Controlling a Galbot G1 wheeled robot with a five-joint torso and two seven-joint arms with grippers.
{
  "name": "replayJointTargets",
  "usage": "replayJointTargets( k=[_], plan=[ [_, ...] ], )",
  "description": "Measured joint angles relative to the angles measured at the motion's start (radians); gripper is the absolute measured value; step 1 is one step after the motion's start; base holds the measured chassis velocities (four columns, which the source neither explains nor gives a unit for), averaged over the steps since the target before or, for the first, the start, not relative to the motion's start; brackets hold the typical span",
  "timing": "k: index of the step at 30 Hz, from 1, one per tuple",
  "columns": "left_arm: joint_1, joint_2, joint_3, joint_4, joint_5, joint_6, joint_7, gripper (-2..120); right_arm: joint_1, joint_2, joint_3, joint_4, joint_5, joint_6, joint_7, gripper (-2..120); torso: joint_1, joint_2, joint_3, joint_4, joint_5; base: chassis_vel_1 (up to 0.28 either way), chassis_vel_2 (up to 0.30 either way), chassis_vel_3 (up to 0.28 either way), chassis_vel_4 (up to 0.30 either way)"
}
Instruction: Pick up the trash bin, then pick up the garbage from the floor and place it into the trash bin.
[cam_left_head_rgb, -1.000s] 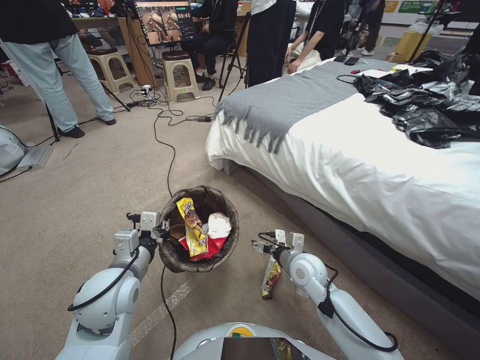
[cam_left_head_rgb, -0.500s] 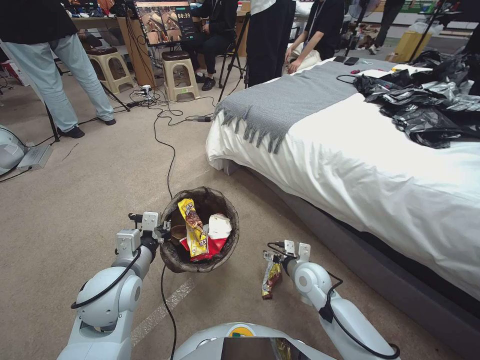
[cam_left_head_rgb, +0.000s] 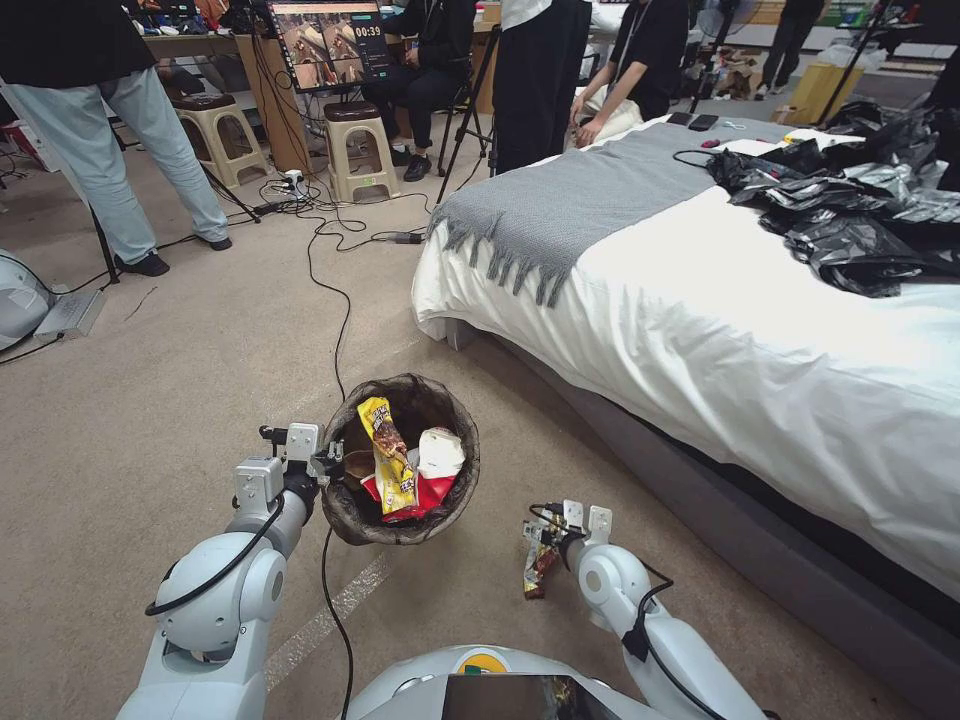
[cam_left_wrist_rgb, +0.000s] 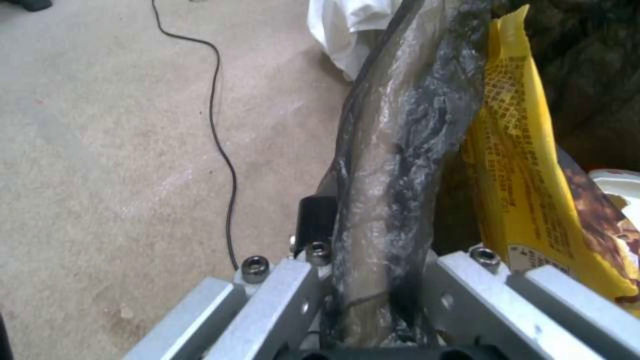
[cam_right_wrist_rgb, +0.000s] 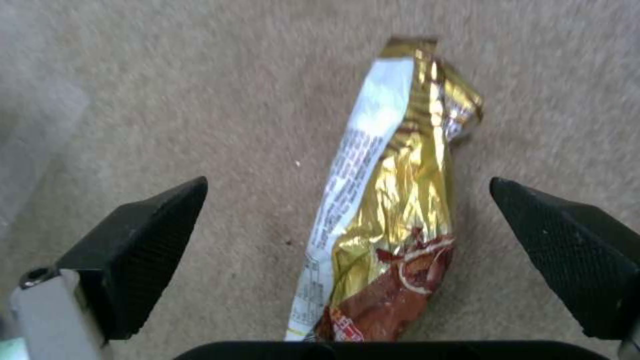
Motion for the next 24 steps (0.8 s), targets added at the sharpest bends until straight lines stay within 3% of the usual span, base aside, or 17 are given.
replayJointTargets(
  k=[9, 12, 19, 24],
  plan=[
    [-0.001, -0.002, 0.002, 0.001, 0.002, 0.0, 0.0, 0, 0.008, 0.052, 0.014, -0.113, -0.061, 0.034, -0.043, 99, 0.0, 0.0, 0.0, 0.0, -0.0001, 0.0, 0.0, 0.0, 0.0],
    [0.0, -0.001, -0.003, -0.002, 0.001, 0.0, 0.001, 0, 0.016, 0.075, 0.026, -0.174, -0.106, 0.056, -0.064, 86, 0.0, 0.001, 0.0, -0.0005, -0.0015, 0.0, 0.0, 0.0, 0.0],
    [-0.001, 0.0, -0.007, -0.003, 0.001, 0.0, 0.002, 0, 0.02, 0.077, 0.034, -0.195, -0.123, 0.07, -0.081, 70, 0.0, 0.001, 0.0, -0.0007, -0.0015, 0.0, 0.0, 0.0, 0.0],
    [-0.005, -0.004, -0.002, 0.0, 0.003, 0.0, 0.002, 0, 0.014, 0.07, 0.036, -0.184, -0.118, 0.07, -0.08, 59, 0.0, 0.0, 0.0, 0.0, 0.0003, 0.0, 0.0, 0.0, 0.0]
  ],
)
